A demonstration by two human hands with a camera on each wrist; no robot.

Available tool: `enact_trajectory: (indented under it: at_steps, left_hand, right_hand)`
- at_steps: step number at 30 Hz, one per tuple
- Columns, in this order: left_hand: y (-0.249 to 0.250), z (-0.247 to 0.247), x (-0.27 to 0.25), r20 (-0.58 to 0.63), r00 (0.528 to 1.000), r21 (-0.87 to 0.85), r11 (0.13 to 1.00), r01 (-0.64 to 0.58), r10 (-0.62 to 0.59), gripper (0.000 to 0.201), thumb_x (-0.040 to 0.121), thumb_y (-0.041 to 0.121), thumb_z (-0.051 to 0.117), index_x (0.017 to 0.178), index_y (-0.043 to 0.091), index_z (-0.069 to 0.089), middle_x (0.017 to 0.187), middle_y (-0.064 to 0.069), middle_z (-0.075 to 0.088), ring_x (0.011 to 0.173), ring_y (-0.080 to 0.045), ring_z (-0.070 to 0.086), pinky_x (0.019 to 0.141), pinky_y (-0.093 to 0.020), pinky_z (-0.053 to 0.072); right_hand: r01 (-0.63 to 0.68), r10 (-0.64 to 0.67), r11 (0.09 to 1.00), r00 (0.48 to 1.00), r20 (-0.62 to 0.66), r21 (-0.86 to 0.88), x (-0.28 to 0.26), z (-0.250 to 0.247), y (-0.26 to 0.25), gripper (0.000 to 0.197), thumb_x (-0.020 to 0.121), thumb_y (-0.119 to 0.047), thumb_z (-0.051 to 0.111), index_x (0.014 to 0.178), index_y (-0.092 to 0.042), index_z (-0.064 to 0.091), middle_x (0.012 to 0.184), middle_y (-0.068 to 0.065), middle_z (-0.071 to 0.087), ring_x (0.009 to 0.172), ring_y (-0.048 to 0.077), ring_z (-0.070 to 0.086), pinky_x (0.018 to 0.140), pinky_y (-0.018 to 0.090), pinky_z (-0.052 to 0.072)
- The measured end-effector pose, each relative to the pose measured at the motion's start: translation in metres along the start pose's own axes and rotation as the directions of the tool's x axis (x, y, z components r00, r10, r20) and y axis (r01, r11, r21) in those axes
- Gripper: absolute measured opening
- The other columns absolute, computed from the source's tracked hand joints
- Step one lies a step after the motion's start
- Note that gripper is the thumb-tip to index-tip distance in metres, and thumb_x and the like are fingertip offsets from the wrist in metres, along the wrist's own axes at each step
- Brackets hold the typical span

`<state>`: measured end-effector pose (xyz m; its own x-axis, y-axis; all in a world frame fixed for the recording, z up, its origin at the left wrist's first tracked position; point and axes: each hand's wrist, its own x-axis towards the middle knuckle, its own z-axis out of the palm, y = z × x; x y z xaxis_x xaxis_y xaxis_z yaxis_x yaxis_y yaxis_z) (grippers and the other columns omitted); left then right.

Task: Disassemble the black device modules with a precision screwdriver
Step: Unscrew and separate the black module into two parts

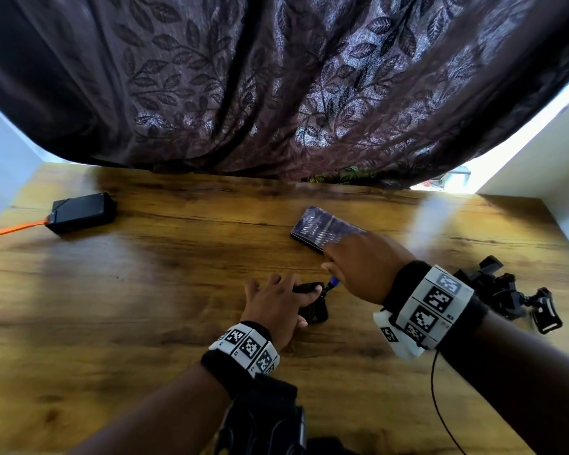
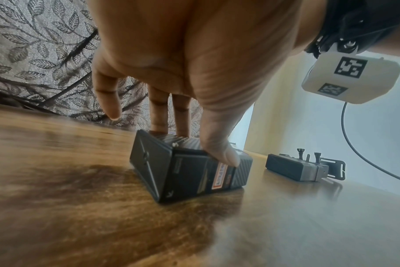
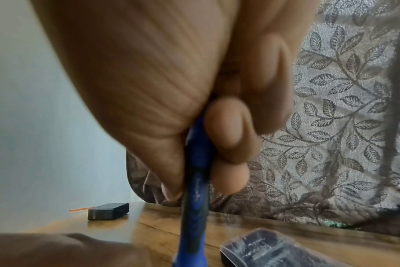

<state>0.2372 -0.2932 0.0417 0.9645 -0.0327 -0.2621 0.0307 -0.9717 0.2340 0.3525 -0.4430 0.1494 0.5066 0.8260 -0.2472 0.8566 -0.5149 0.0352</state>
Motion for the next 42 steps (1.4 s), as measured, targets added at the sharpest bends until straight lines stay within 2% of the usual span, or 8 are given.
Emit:
enact_trajectory:
  at_steps: [7,11,15,22,26,33,36,42]
  left_hand:
    - [0.000,-0.001,0.000,-0.007,1.000,-0.002,1.000,-0.003,0.003,0.065,0.099,0.040,0.058,0.153,0.053,0.023,0.146,0.007,0.033,0.133,-0.020,0.032,0.104,-0.055,0.026]
    - [0.001,0.001,-0.001,-0.012,1.000,-0.015,1.000,0.000,-0.001,0.065,0.099,0.039,0.058,0.152,0.055,0.025,0.146,0.008,0.033,0.132,-0.019,0.031,0.104,-0.053,0.024]
    - [0.000,0.000,0.000,-0.008,1.000,-0.022,1.000,0.000,0.000,0.066,0.098,0.039,0.060,0.152,0.054,0.025,0.145,0.009,0.033,0.132,-0.018,0.032,0.105,-0.054,0.025]
    - [0.000,-0.001,0.000,-0.011,1.000,-0.021,1.000,-0.005,0.005,0.065,0.099,0.040,0.059,0.152,0.054,0.025,0.143,0.009,0.034,0.131,-0.018,0.032,0.104,-0.054,0.027]
    - [-0.001,0.000,0.001,-0.009,1.000,-0.023,1.000,-0.004,0.004,0.065,0.098,0.039,0.060,0.151,0.055,0.025,0.142,0.009,0.034,0.130,-0.018,0.032,0.103,-0.053,0.027]
    - [-0.002,0.003,0.001,-0.013,1.000,-0.027,1.000,0.001,-0.002,0.066,0.098,0.040,0.060,0.152,0.056,0.024,0.143,0.010,0.033,0.130,-0.018,0.031,0.104,-0.054,0.025]
    - [-0.002,0.003,0.000,-0.022,1.000,-0.038,0.999,-0.003,0.002,0.066,0.098,0.040,0.060,0.152,0.055,0.025,0.142,0.010,0.034,0.130,-0.018,0.031,0.104,-0.053,0.024]
    - [-0.002,0.004,-0.001,-0.030,1.000,-0.040,0.999,0.002,-0.003,0.067,0.097,0.040,0.061,0.152,0.055,0.025,0.142,0.010,0.034,0.130,-0.018,0.032,0.104,-0.053,0.025]
  right_hand:
    - [0.053,-0.061,0.992,0.996,0.069,0.113,0.000,-0.002,-0.003,0.038,0.086,-0.011,0.068,0.117,-0.026,0.053,0.118,-0.002,0.052,0.100,0.019,0.058,0.086,0.038,0.053]
    - [0.019,-0.021,0.997,1.000,0.024,0.071,0.002,-0.004,-0.007,0.013,0.098,-0.030,0.059,0.108,-0.024,0.053,0.107,-0.003,0.062,0.095,0.018,0.062,0.077,0.033,0.050]
    - [-0.021,0.020,0.999,0.999,0.045,0.030,0.004,-0.007,-0.005,0.026,0.101,-0.041,0.054,0.120,-0.022,0.054,0.118,-0.001,0.062,0.103,0.018,0.061,0.076,0.029,0.043]
    - [-0.002,-0.016,0.984,0.994,0.104,0.177,-0.001,-0.010,-0.002,0.027,0.084,-0.010,0.067,0.101,-0.026,0.052,0.112,-0.006,0.051,0.093,0.015,0.054,0.080,0.033,0.051]
    - [-0.028,0.016,0.983,0.998,0.068,0.181,0.001,-0.007,-0.001,0.011,0.090,-0.018,0.066,0.093,-0.022,0.056,0.102,-0.007,0.053,0.085,0.011,0.051,0.072,0.026,0.043]
    - [-0.032,0.030,0.999,0.997,0.067,0.021,0.004,0.000,-0.009,0.017,0.097,-0.041,0.057,0.094,-0.024,0.059,0.103,0.001,0.065,0.093,0.020,0.065,0.079,0.039,0.058]
    - [-0.001,0.000,1.000,0.997,0.072,0.018,0.002,-0.002,-0.009,0.023,0.090,-0.035,0.067,0.109,-0.024,0.061,0.115,0.000,0.055,0.101,0.020,0.060,0.086,0.038,0.055]
    - [-0.017,0.013,0.999,0.996,0.092,0.044,0.000,-0.008,-0.011,0.012,0.092,-0.025,0.069,0.102,-0.025,0.064,0.114,-0.001,0.052,0.100,0.016,0.056,0.087,0.035,0.054]
